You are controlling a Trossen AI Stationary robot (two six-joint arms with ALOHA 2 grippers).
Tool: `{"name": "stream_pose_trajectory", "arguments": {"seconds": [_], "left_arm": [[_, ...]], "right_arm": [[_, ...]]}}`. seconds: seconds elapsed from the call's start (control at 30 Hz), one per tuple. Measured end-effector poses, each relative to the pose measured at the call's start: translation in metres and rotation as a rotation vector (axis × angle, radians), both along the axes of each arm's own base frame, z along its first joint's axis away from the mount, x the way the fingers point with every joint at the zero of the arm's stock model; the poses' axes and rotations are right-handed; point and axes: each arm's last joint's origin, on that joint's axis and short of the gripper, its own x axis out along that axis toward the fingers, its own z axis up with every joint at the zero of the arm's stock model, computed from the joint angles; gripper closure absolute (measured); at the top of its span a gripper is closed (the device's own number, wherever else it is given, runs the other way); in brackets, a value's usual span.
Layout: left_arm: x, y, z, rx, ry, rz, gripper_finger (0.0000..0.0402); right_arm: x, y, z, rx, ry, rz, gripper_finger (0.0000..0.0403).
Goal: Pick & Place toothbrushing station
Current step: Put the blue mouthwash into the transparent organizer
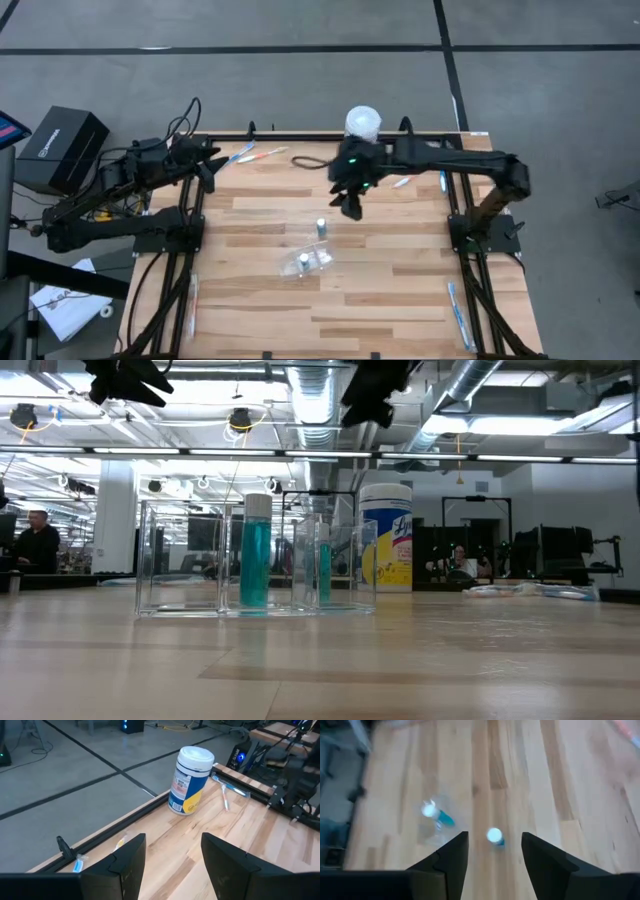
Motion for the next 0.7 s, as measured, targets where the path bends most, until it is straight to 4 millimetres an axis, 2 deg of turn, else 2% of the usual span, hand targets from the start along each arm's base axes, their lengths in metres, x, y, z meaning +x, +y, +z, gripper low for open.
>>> {"name": "stream_pose_trajectory", "arguments": {"seconds": [0.07, 0.27, 0.6, 0.7], "left_arm": [[0.0, 0.0, 0.0, 0.009, 0.009, -0.005, 0.0215], [0.0, 0.0, 0.0, 0.015, 0.014, -0.007, 0.0215], [0.0, 0.0, 0.0, 0.028, 0.025, -0.015, 0.0215], [0.0, 0.0, 0.0, 0.028, 0.025, -0.015, 0.0215]], "right_arm": [[0.009, 0.0, -0.013, -0.002, 0.09, 0.026, 0.0226], [0.03, 0.0, -0.029, -0.019, 0.212, 0.106, 0.0221], [0.036, -0.001, -0.025, -0.042, 0.167, 0.133, 0.0226], [0.043, -0.002, -0.034, -0.039, 0.175, 0.135, 0.0229]]}}
